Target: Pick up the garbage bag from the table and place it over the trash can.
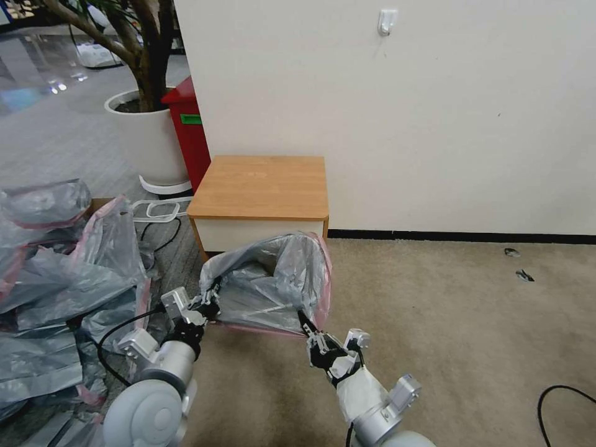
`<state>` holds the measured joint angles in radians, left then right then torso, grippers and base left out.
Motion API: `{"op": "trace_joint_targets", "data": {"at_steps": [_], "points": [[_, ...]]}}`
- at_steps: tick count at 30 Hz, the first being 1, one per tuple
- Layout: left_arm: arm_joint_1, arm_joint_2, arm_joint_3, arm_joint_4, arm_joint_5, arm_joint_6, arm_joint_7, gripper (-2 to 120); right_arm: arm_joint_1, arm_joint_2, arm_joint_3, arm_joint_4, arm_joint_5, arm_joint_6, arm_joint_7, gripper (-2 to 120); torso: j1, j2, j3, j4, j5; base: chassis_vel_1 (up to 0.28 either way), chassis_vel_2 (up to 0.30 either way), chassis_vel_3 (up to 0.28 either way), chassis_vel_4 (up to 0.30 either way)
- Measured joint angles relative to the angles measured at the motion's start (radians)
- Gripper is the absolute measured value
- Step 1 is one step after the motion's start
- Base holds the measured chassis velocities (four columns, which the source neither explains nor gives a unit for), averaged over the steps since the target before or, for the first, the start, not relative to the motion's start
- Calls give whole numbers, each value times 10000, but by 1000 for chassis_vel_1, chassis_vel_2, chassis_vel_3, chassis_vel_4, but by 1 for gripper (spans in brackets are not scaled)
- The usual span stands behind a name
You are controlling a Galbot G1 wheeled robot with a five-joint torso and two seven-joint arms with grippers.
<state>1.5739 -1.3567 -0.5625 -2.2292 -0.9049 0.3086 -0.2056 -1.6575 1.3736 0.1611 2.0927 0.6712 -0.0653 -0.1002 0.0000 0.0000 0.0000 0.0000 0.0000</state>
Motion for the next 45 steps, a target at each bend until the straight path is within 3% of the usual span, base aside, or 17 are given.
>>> {"op": "trace_joint_targets", "data": {"at_steps": [12,15,24,32,35,40,45], "points": [[122,-115,19,-216,-546,335,-118,3,157,25,192,-553,-271,157,-93,0,0,0,0,0,0,0,0,0,0],[107,-115,16,-216,-525,343,-129,3,97,8,219,-520,-888,352,-368,0,0,0,0,0,1,0,0,0,0],[-13,-5,-170,1,-153,345,-184,3,-628,48,895,41,-4004,1487,-1008,34,0,0,0,0,-1,0,0,0,0],[-78,125,-164,203,400,303,-182,3,-1096,17,1627,707,-4199,2428,-1401,59,0,0,0,0,-1,0,0,0,0],[-21,188,11,224,677,224,-90,3,-799,45,2100,1047,-4836,2931,-1403,75,0,1,0,-1,-1,0,0,0,0],[4,304,163,253,878,132,7,3,-69,-223,2041,851,-5828,2991,-1252,92,0,0,0,1,0,0,0,0,0],[17,314,206,160,934,131,17,3,590,-404,1648,456,-6212,2736,-1116,100,0,0,1,1,1,0,0,0,0]]}}
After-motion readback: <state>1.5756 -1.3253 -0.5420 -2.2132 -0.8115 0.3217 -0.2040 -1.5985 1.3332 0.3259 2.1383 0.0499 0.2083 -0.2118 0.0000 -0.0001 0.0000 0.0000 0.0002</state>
